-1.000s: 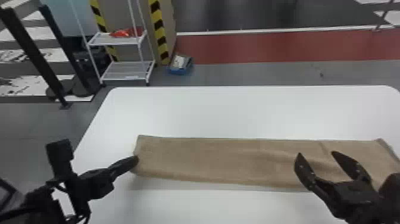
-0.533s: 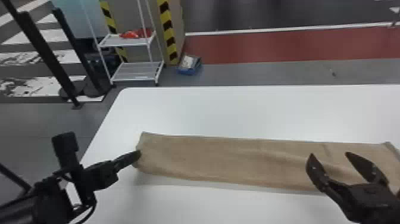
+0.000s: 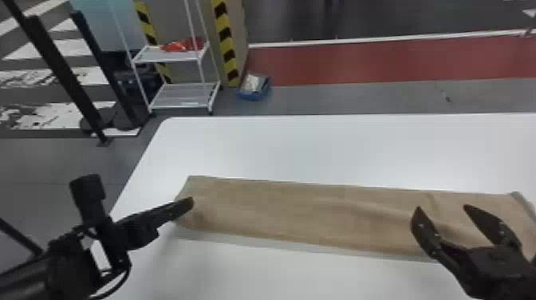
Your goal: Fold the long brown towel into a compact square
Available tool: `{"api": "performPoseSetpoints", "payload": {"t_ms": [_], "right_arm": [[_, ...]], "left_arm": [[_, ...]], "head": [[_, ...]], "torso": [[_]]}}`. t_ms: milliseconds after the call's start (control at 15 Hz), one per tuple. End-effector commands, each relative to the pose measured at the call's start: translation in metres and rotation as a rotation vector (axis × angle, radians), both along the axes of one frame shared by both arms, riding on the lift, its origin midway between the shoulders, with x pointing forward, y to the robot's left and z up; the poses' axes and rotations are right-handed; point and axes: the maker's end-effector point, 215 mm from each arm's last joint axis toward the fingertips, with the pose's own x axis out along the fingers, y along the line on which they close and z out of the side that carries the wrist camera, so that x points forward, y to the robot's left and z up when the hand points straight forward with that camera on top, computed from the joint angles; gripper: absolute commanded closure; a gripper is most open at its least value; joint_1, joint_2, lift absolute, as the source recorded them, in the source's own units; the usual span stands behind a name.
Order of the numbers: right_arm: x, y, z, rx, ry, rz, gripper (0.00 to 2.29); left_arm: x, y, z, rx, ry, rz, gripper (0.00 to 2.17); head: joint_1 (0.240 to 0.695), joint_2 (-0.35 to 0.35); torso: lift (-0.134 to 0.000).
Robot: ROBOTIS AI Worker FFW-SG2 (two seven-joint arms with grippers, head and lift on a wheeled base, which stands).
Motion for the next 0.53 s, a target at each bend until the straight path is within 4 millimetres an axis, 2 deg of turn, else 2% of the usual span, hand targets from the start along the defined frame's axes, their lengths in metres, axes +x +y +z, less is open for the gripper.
{"api": "performPoseSetpoints", "payload": {"t_ms": [0,133,267,467], "right_arm": [[-0.001,0.000,-0.002,0.001,0.006,0.000,0.10],[-0.002,-0.001,-0.004,0.000,0.009,-0.002,0.10],[-0.002,-0.003,-0.004,-0.002,0.009,-0.005,0.10],[0.000,-0.001,-0.005,-0.007,0.010,-0.001,0.10]], "left_arm": [[0.012,0.009,0.000,-0.013,-0.004,0.025,0.03],[0.012,0.027,0.000,0.007,-0.002,0.060,0.04],[0.001,0.044,-0.010,0.030,0.039,0.090,0.07],[-0.023,0.050,-0.027,0.059,0.136,0.074,0.08]], "head": [[0.695,0.159],[0.695,0.164],[0.695,0.184],[0.695,0.203]], "torso": [[-0.123],[-0.123],[-0.123],[-0.123]]}}
